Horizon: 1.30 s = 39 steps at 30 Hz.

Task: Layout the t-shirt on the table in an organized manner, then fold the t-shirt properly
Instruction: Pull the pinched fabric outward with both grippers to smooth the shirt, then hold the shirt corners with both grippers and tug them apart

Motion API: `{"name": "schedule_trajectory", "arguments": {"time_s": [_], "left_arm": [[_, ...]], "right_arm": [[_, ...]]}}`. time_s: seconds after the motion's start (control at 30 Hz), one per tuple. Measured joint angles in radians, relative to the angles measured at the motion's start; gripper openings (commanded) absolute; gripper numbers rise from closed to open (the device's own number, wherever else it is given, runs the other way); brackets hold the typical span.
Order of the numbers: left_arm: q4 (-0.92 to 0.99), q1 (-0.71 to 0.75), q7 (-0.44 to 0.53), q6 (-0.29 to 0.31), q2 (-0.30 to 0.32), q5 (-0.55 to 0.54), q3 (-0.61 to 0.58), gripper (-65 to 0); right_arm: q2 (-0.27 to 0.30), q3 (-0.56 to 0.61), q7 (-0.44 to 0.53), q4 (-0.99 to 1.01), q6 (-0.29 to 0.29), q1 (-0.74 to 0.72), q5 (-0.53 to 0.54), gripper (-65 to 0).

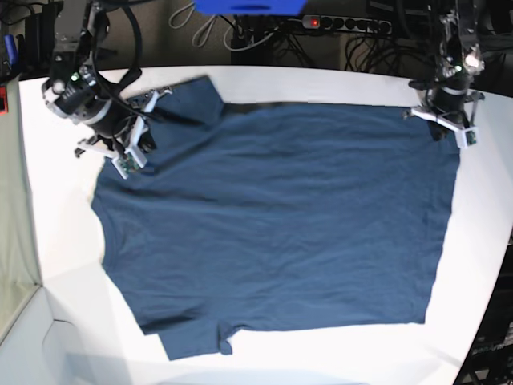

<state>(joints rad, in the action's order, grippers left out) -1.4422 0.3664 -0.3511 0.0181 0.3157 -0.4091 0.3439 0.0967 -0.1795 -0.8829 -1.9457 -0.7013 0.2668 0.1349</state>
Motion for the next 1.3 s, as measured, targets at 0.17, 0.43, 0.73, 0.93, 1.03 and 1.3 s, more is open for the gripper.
{"name": "schedule_trajectory", "arguments": {"time_s": [0.17,0.43,0.73,0.93,1.03,1.3], "left_arm": [[-0.001,-0.026,-0.045,-0.015,0.024,0.005,0.003,-64.9],[-0.058,-0.031,-0.057,-0.015,0.019,0.003,0.002,-64.6],[-0.120,0.008,-0.064,-0.015,0.019,-0.003,0.002,-60.8],[-0.193,0.018,-0.060,-0.015,0.019,-0.003,0.004,-58.5],[-0.204,0.018,-0.060,-0.015,0.022,-0.003,0.004,-58.5],[-0.204,0.019,-0.060,-0.015,0.020,-0.003,0.004,-58.4]], "right_arm": [[-0.031,0.002,0.000,0.000,0.000,0.026,0.000,-64.9],[-0.030,0.001,-0.006,-0.008,0.000,0.077,-0.004,-64.9],[-0.050,-0.002,0.022,-0.063,0.002,0.200,0.003,-46.7],[-0.114,-0.052,0.137,-0.057,0.002,0.295,0.004,-44.0],[-0.116,-0.098,0.151,-0.032,0.003,0.286,0.000,-44.0],[-0.113,-0.042,0.141,0.036,0.007,0.283,-0.007,-44.0]]}}
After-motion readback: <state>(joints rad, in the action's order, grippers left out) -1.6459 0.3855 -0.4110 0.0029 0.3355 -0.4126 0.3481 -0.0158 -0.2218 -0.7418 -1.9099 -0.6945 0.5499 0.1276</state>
